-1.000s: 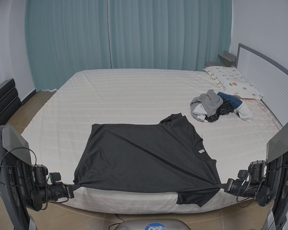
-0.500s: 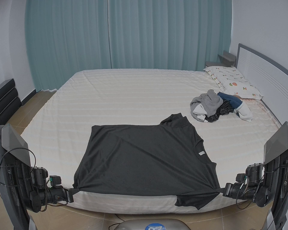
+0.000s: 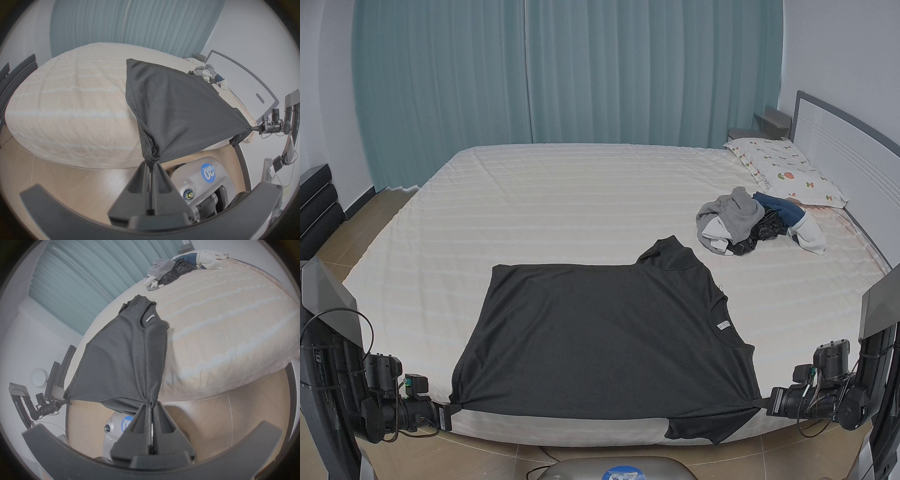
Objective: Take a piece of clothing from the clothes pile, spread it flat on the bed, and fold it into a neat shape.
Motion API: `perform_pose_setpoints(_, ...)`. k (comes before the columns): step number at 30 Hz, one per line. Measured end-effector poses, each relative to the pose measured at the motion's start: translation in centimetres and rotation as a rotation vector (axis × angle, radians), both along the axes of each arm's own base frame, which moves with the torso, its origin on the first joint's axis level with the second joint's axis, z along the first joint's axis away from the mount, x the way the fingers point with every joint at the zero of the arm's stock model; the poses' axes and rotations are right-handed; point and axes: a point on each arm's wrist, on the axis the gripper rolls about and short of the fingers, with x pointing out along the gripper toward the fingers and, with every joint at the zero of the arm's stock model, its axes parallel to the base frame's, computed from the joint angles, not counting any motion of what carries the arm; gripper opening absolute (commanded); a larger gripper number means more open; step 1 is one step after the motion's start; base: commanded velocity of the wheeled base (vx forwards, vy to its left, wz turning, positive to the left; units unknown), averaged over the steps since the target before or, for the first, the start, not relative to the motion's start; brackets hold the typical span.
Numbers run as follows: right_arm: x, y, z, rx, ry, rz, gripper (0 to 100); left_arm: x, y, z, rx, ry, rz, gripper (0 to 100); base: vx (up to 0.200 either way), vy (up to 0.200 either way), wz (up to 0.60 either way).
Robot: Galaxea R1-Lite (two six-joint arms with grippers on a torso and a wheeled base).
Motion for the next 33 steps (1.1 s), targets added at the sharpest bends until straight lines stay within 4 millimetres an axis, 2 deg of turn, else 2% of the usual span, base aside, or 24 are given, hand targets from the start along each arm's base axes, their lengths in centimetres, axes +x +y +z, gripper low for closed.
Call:
perform_pose_setpoints(7, 0.6, 0.3, 0.9, 0.014, -0.096, 0.004, 0, 0.4, 0.0, 0.4, -0.043, -0.01, 0.046, 0, 0.0, 0.0, 0.0)
perform_pose_setpoints(15, 1.7, 0.3, 1.6, 0.044, -0.198, -0.005, 0, 3.2, -0.6, 1.5, -0.281, -0.023, 0.249, 0, 0.0, 0.0, 0.0)
perform_pose_setpoints(22, 5.1, 0.6, 2.2, 0.104, -0.311, -0.012, 0, 6.7, -1.3, 3.0, -0.429, -0.107, 0.328, 0, 0.0, 0.0, 0.0)
perform_pose_setpoints(28, 7.8, 0.7, 2.6, 0.12, -0.344, -0.016, 0, 8.8, -1.6, 4.1, -0.535, -0.152, 0.408, 0, 0.0, 0.0, 0.0)
perform_pose_setpoints(33, 9.2, 0.6, 3.4, 0.148, -0.373, -0.034, 0, 9.8, -1.5, 4.8, -0.546, -0.202, 0.449, 0, 0.0, 0.0, 0.0)
